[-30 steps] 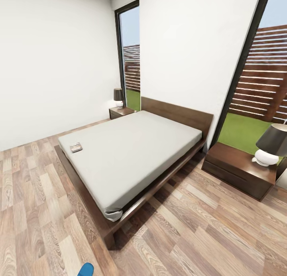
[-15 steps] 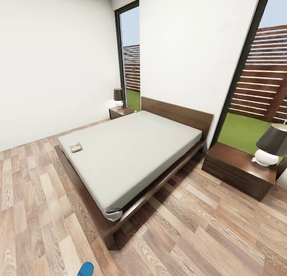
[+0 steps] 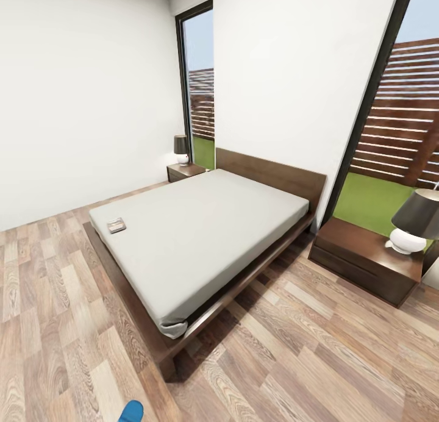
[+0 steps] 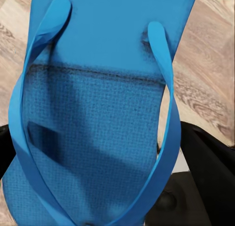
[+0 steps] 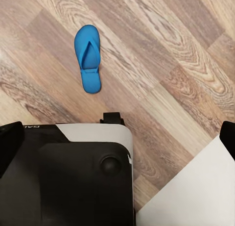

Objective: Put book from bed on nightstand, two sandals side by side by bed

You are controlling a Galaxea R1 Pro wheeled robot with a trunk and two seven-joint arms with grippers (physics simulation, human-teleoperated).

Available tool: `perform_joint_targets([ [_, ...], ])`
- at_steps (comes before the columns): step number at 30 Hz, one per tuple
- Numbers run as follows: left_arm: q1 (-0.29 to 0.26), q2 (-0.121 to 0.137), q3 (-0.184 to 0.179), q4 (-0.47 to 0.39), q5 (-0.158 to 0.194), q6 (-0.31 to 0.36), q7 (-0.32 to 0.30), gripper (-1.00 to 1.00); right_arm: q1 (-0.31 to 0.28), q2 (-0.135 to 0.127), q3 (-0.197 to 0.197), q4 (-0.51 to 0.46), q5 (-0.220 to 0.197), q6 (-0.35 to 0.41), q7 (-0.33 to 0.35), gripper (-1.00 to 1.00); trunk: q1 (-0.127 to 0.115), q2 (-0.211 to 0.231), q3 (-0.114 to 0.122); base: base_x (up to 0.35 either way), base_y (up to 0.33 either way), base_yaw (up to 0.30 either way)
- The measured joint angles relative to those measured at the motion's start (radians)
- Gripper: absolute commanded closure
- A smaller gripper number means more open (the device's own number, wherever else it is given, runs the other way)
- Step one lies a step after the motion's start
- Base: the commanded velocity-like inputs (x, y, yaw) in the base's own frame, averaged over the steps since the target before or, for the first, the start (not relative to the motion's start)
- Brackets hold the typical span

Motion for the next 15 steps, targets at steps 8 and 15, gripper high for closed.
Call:
perform_joint_targets([
  [8,0.0,0.026,0.017,0.001,0.057,0.002,-0.069,1.0,0.0,0.003,0.006,-0.006,0.001,0.0,0.0,-1.0,0.0,0.0,0.0,0.0,0.0,0.0],
  [15,0.0,0.098,0.025,0.001,0.161,0.003,-0.076,1.0,-0.004,0.012,0.01,-0.027,0.002,0.003,0.0,-1.0,0.0,0.0,0.0,0.0,0.0,0.0],
])
